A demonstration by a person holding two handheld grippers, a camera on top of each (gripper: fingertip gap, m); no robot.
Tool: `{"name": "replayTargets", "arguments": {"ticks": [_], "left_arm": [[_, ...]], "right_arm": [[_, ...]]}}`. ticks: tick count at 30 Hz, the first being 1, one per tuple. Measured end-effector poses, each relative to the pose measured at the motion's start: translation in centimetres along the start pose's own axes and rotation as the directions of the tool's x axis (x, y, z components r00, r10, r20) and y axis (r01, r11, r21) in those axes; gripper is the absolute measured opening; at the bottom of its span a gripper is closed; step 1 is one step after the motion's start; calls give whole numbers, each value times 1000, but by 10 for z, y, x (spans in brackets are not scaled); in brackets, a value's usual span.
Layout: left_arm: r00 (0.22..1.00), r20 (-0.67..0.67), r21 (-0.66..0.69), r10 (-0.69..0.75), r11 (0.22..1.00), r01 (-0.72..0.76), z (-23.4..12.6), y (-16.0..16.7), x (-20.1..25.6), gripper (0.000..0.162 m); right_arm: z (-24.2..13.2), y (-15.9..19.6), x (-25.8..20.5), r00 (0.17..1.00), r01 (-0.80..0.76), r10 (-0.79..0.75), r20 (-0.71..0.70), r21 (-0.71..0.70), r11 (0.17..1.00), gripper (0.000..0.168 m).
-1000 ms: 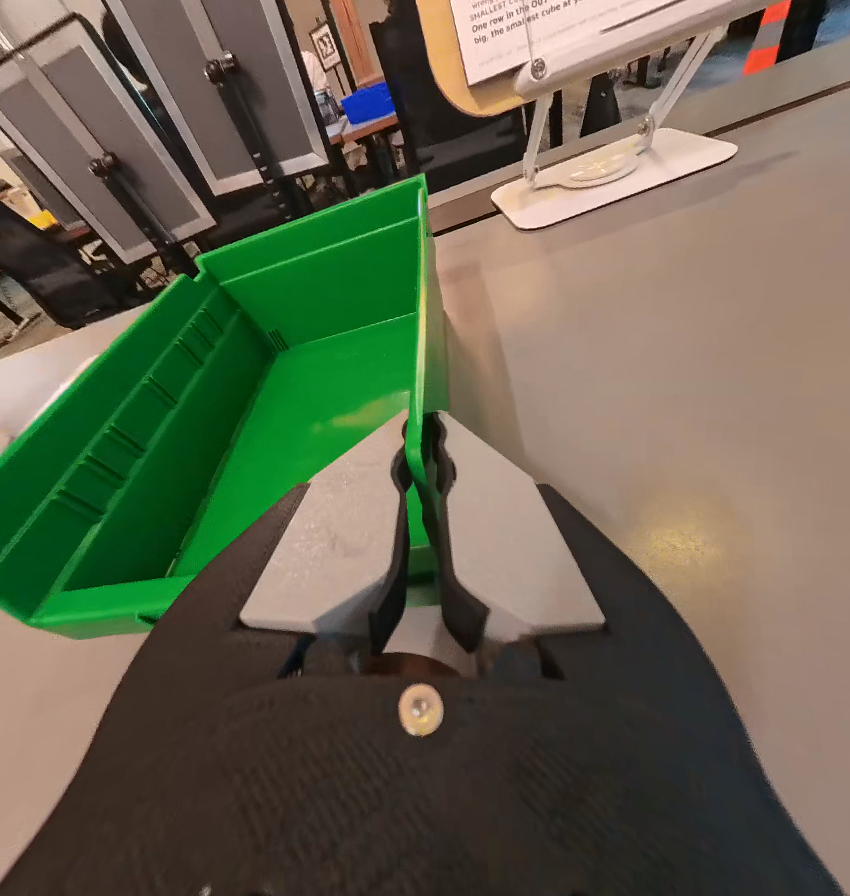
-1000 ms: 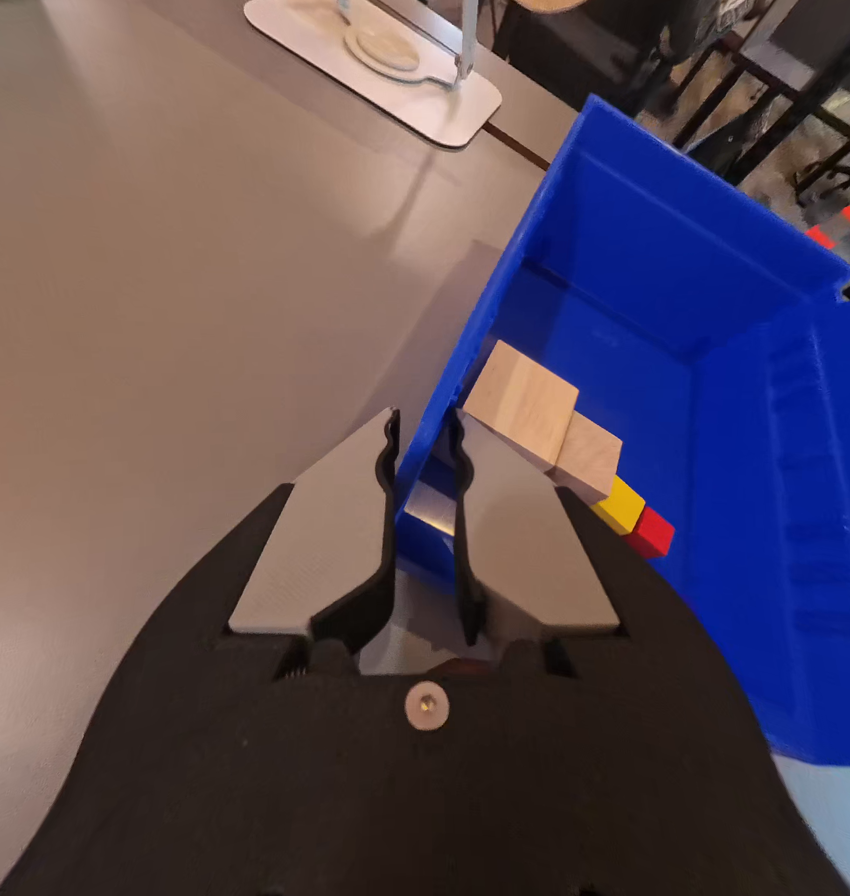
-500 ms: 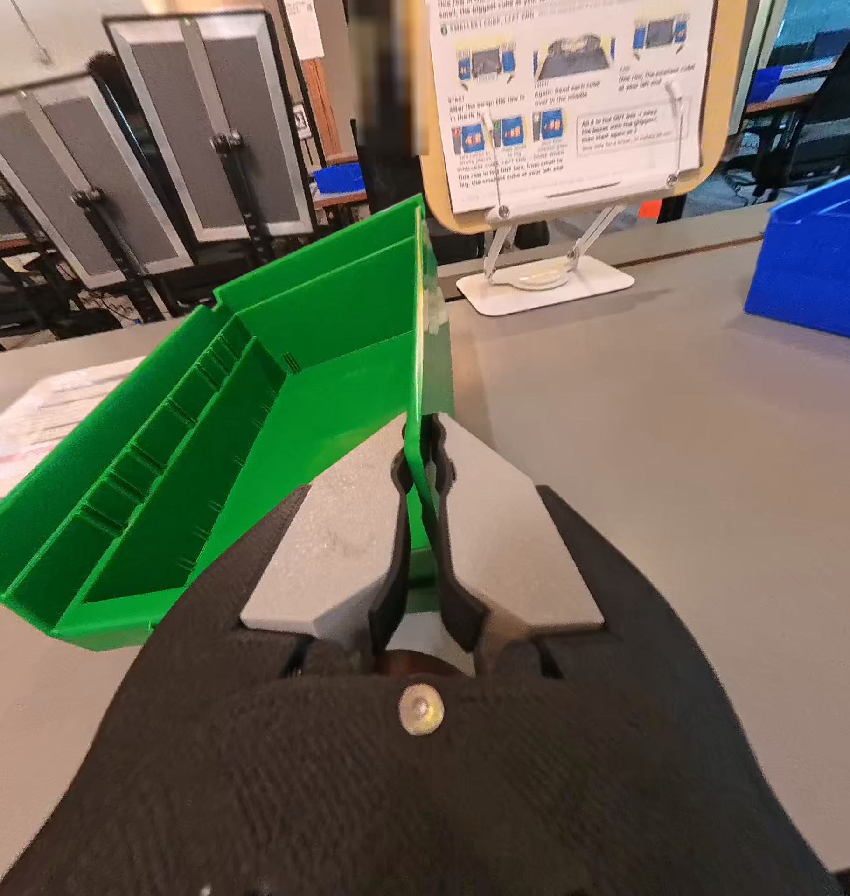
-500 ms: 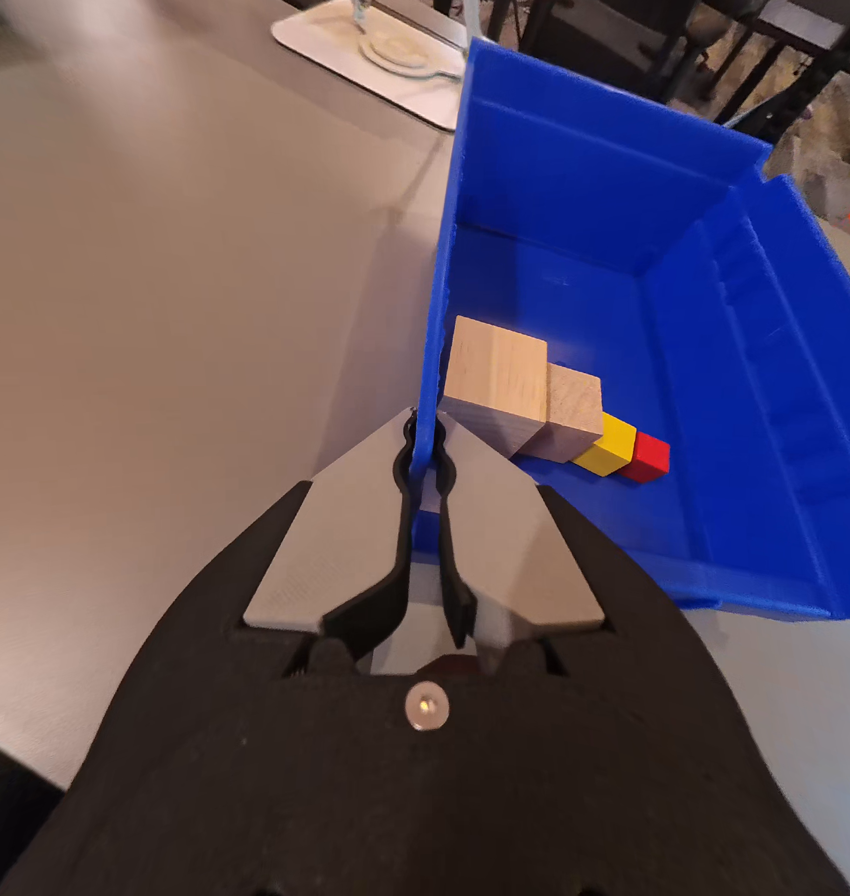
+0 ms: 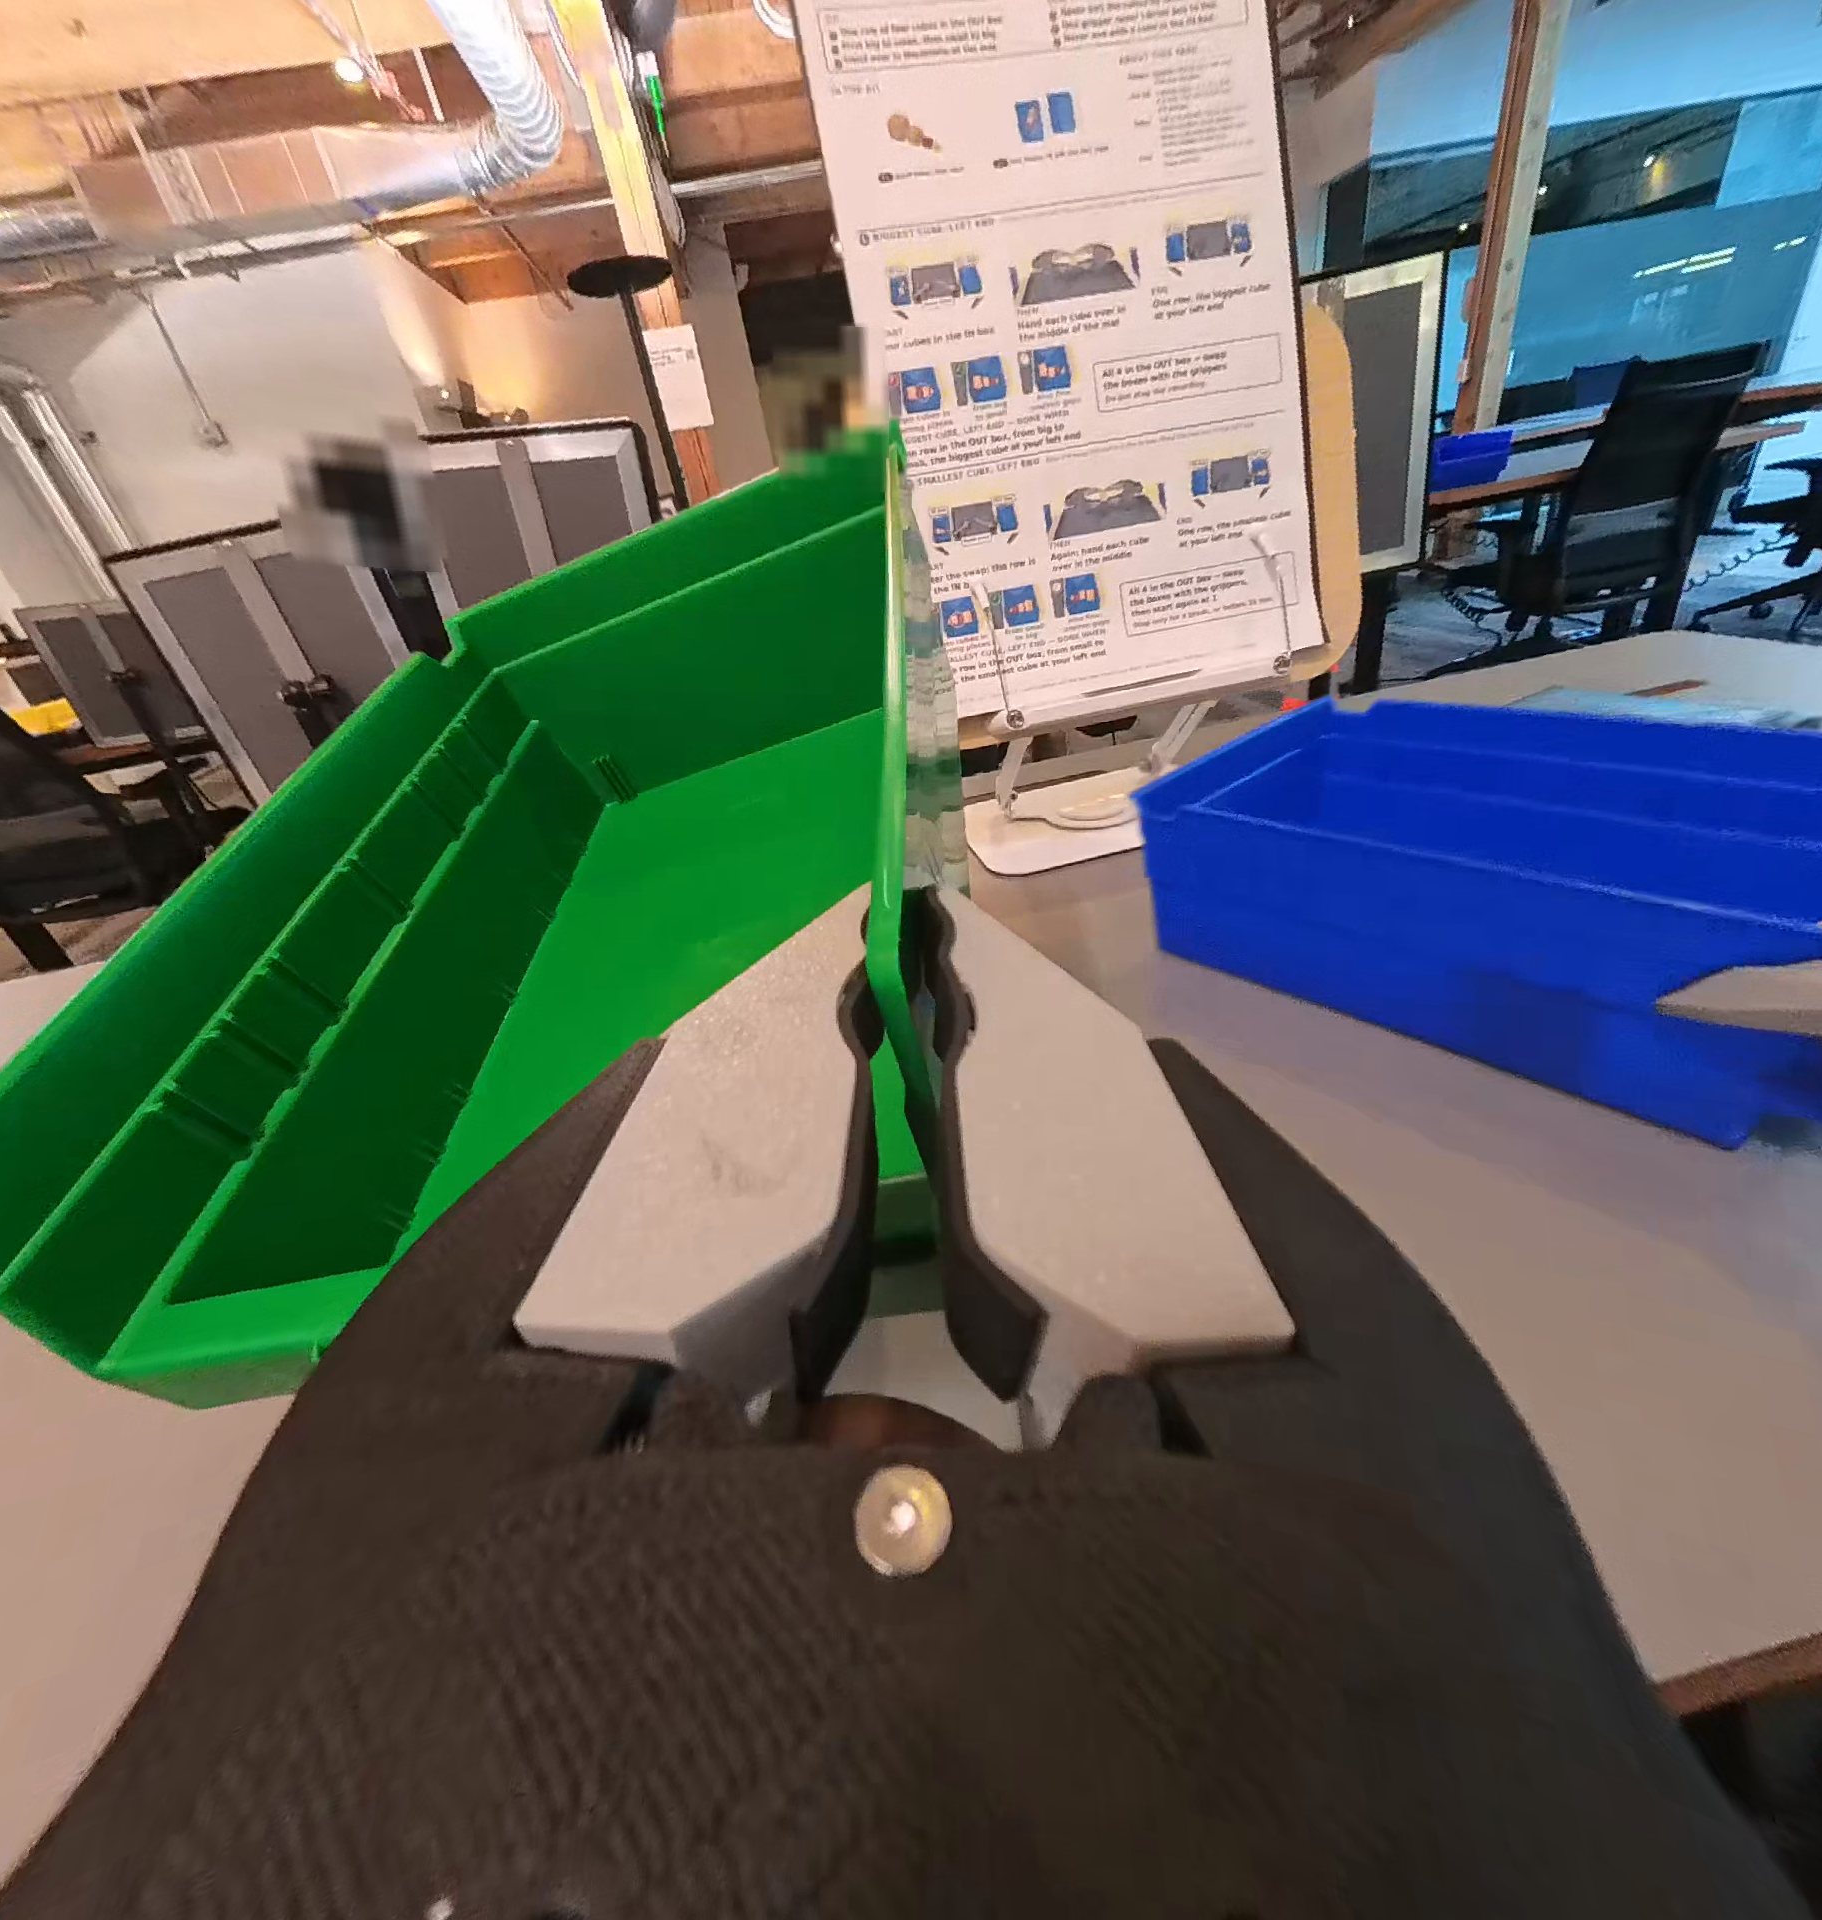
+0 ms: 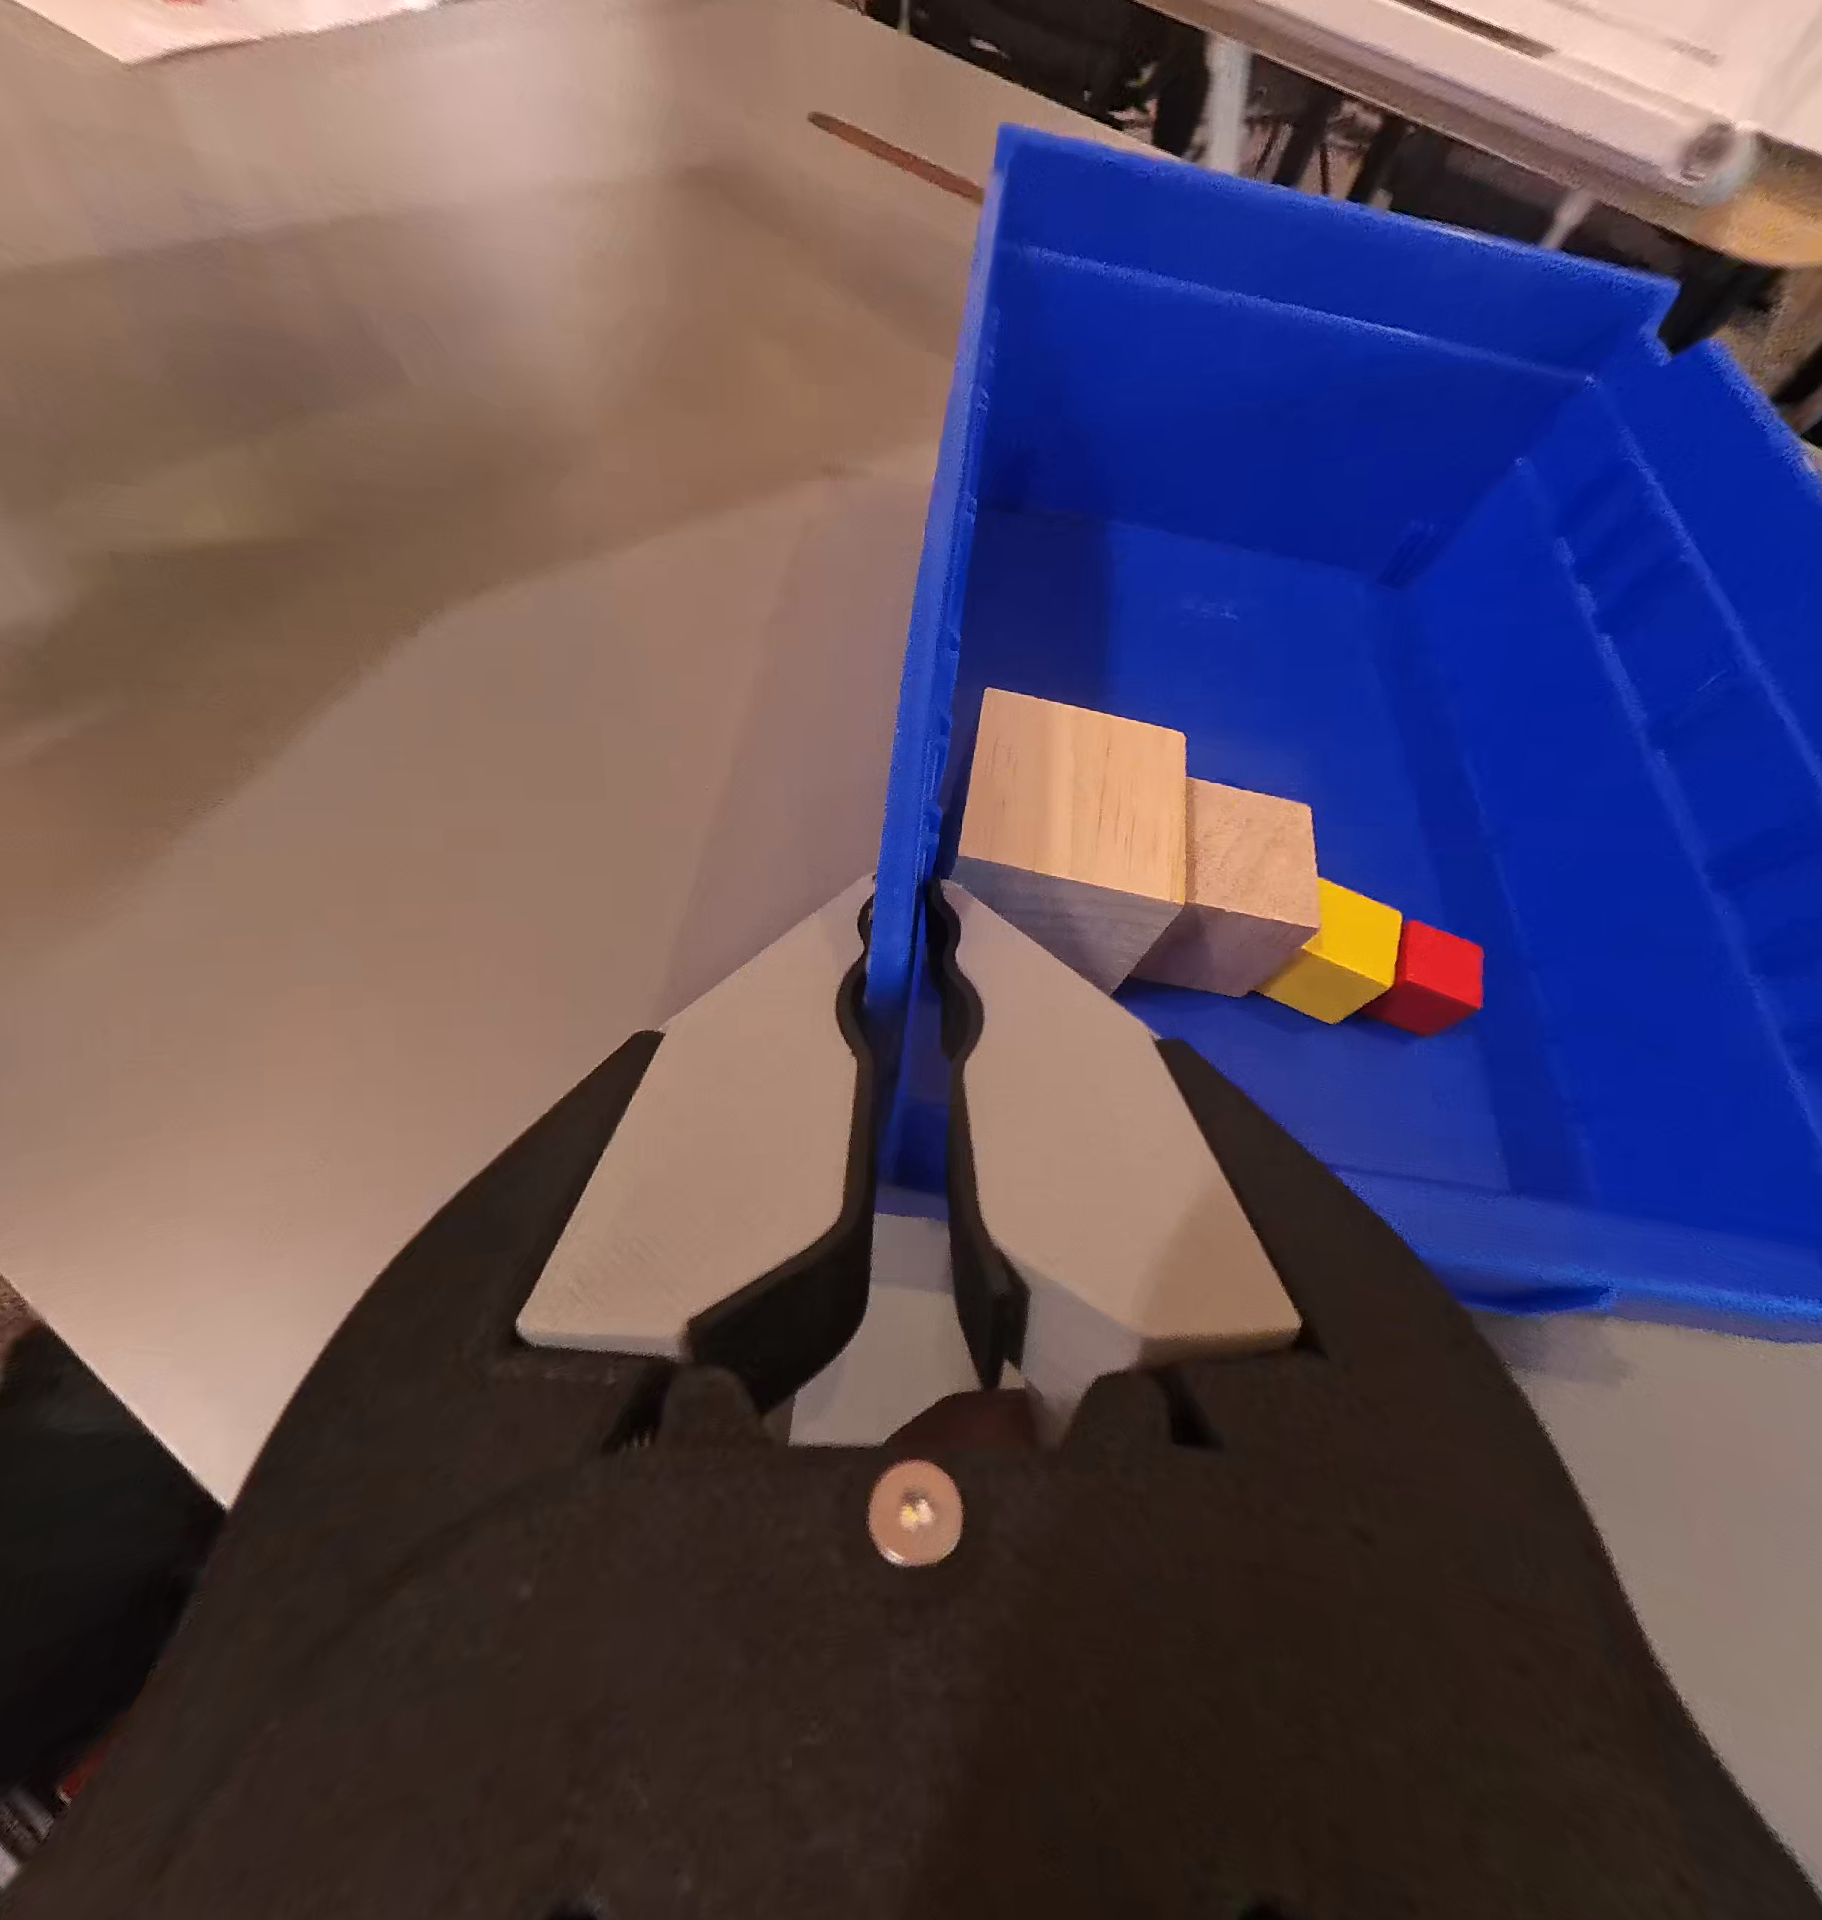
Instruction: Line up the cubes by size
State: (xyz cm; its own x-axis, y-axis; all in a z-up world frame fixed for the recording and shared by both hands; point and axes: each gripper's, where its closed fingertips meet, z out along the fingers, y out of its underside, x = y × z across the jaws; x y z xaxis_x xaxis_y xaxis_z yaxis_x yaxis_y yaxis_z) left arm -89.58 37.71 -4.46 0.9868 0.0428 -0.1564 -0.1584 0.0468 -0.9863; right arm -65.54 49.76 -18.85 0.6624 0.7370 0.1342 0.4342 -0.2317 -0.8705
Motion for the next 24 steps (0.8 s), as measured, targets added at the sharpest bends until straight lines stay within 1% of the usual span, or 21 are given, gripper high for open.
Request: {"name": "replayTargets", "arguments": {"ticks": [2, 4, 5, 8, 9, 11, 13, 14, 16, 18, 19, 20, 21, 22, 24], "left_arm": [[1000, 12, 6, -3, 1000, 3, -3, 1, -5, 1], [999, 34, 10, -4, 1000, 3, -5, 3, -12, 0], [999, 46, 11, 0, 1000, 0, -6, 4, -15, 0], [997, 70, 5, 12, 1000, -12, -8, 8, -22, 1], [997, 74, 8, 5, 1000, -5, -9, 8, -25, 1], [997, 80, 16, -10, 1000, 9, -11, 7, -31, 1], [996, 92, 19, -19, 1000, 17, -14, 8, -38, 1], [995, 99, 18, -19, 1000, 17, -15, 9, -41, 1], [993, 114, 15, -13, 1000, 11, -19, 11, -46, 1], [992, 124, 11, -7, 1000, 5, -20, 14, -51, 1], [992, 126, 10, -8, 1000, 7, -20, 14, -52, 1], [992, 127, 9, -10, 1000, 9, -20, 15, -53, 1], [992, 126, 7, -9, 1000, 8, -20, 16, -53, 1], [992, 124, 5, -8, 1000, 8, -20, 16, -53, 1], [993, 120, 9, -13, 1000, 12, -20, 15, -52, 0]], "right_arm": [[15, -11, -26, 1000, -18, 17, 17, 12, 1000, 4], [31, -25, -59, 998, -35, 34, 62, 17, 999, 8], [39, -33, -78, 995, -30, 28, 100, 20, 999, 13], [61, -58, -136, 978, 25, -33, 207, 42, 999, 26], [66, -67, -155, 967, 47, -59, 247, 51, 998, 26], [65, -86, -184, 942, 66, -92, 323, 89, 994, 32], [46, -108, -193, 919, 69, -129, 371, 171, 983, 33], [32, -118, -187, 911, 69, -151, 383, 220, 973, 33], [3, -136, -153, 913, 38, -156, 376, 304, 952, 31], [-20, -146, -100, 921, 2, -138, 364, 349, 937, 16], [-26, -146, -70, 927, -3, -130, 353, 354, 935, 7], [-29, -141, -41, 929, -2, -126, 349, 346, 938, 0], [-27, -131, -15, 927, 2, -122, 354, 320, 947, 0], [-21, -118, 7, 922, 8, -116, 370, 280, 960, 0], [4, -83, 45, 920, 30, -88, 381, 154, 988, 0]]}}
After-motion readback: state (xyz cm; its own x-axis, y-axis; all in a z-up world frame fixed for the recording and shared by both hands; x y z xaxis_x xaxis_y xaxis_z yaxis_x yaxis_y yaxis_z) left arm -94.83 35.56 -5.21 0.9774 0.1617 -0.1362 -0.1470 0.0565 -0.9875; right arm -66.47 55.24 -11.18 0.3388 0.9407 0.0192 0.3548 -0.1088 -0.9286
